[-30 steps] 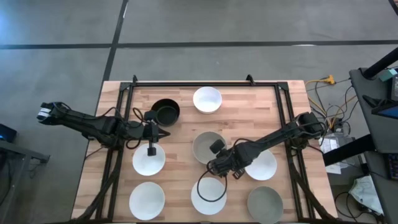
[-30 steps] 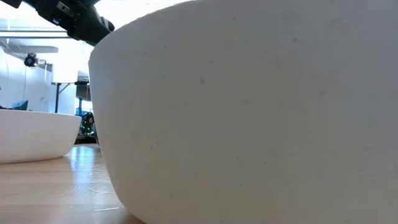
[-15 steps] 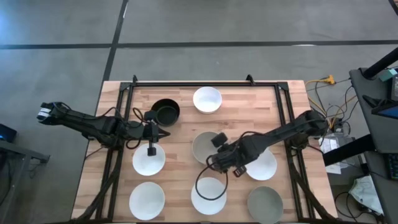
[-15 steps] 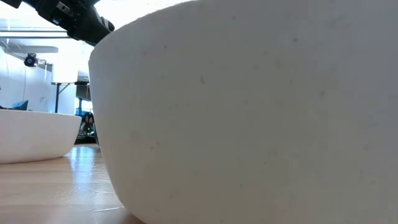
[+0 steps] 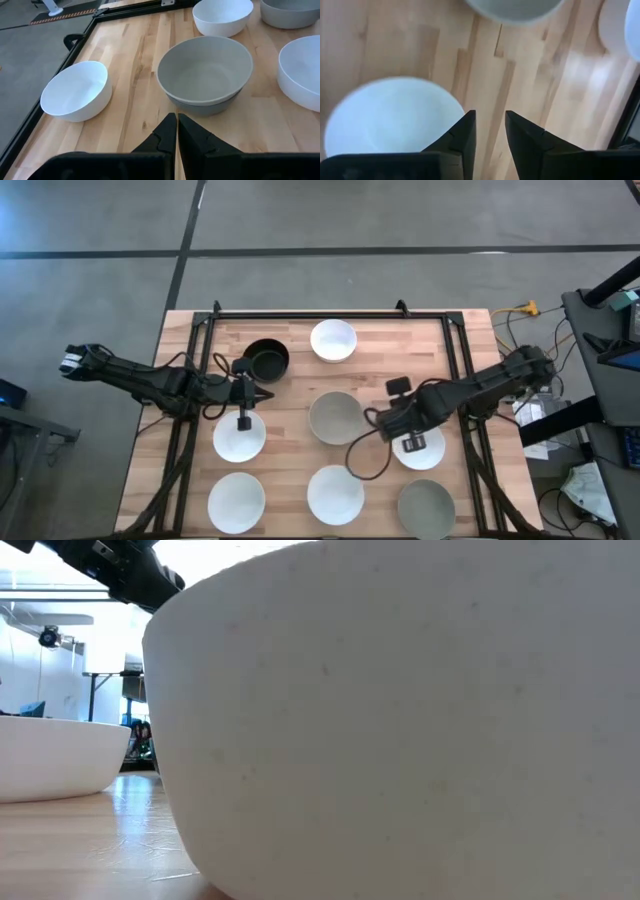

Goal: Nest bowls inside each other
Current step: Stack the white bowl on top of the light brown bowl

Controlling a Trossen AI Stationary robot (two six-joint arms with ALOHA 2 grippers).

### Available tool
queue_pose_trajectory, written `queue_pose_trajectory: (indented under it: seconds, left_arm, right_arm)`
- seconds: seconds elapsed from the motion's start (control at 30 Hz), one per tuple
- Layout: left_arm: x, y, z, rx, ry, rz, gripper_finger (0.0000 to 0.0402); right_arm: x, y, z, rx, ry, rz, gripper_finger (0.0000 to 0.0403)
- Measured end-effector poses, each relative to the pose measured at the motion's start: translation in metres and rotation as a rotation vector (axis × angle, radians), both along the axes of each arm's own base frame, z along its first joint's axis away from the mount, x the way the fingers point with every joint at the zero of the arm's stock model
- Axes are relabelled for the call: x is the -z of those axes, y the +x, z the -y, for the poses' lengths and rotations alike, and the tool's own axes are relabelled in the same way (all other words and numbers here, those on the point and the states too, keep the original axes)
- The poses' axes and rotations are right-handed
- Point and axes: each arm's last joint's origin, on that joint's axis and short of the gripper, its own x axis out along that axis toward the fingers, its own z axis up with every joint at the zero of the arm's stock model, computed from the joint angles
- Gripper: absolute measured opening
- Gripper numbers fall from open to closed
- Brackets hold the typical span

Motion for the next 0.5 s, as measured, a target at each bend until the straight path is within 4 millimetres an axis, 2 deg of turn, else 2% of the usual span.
queue_pose_trajectory:
  seconds: [0.23, 0.37, 0.5]
  left_arm:
    - [0.0, 0.0, 0.0, 0.001, -0.001, 0.005, 0.0001]
    - [-0.001, 0.0, 0.0, 0.002, -0.001, 0.009, 0.0001]
    - [-0.001, 0.001, 0.0, 0.002, -0.002, 0.013, 0.0001]
  right_arm:
    - [0.025, -0.035, 0.018, 0.02, 0.036, 0.073, 0.0115]
    - [0.036, -0.047, 0.033, 0.035, 0.071, 0.081, 0.013]
    - [0.047, -0.052, 0.042, -0.054, 0.06, 0.061, 0.0144]
